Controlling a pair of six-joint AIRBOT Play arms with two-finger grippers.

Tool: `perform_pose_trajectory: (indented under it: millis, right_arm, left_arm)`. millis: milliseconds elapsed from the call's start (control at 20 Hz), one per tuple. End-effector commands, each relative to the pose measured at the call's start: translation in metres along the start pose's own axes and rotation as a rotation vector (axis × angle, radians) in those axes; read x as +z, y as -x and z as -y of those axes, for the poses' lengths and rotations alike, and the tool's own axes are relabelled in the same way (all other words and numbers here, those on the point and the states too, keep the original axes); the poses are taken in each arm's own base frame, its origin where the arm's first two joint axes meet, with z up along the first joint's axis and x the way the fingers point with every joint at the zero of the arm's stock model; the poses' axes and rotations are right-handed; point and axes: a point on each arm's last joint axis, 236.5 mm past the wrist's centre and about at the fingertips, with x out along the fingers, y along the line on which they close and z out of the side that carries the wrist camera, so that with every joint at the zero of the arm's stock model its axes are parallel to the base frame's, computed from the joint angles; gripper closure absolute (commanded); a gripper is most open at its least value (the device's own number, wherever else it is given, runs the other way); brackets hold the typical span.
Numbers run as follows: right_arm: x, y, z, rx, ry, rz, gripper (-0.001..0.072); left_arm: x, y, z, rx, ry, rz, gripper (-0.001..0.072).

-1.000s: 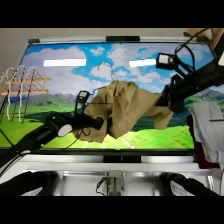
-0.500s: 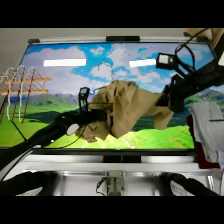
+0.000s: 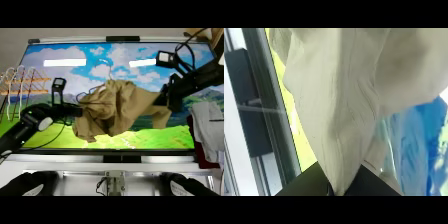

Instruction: Fold the shirts.

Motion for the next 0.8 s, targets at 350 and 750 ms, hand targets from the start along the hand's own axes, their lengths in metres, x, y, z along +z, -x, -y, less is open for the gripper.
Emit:
perform_pose_trajectory:
  millis: [350,750]
  right_arm:
    - [0.01,0.008,-0.003,-0.035,0.02,0.034,0.0655]
    - [0.02,0.008,0.013,-0.104,-0.047,0.071,0.0656]
  left_arm:
    - [0.068,0.043,-0.062,0.103,0.053,0.137,0.0664]
    - [0.131,0.107,-0.006,-0.115,0.067,0.312,0.0663]
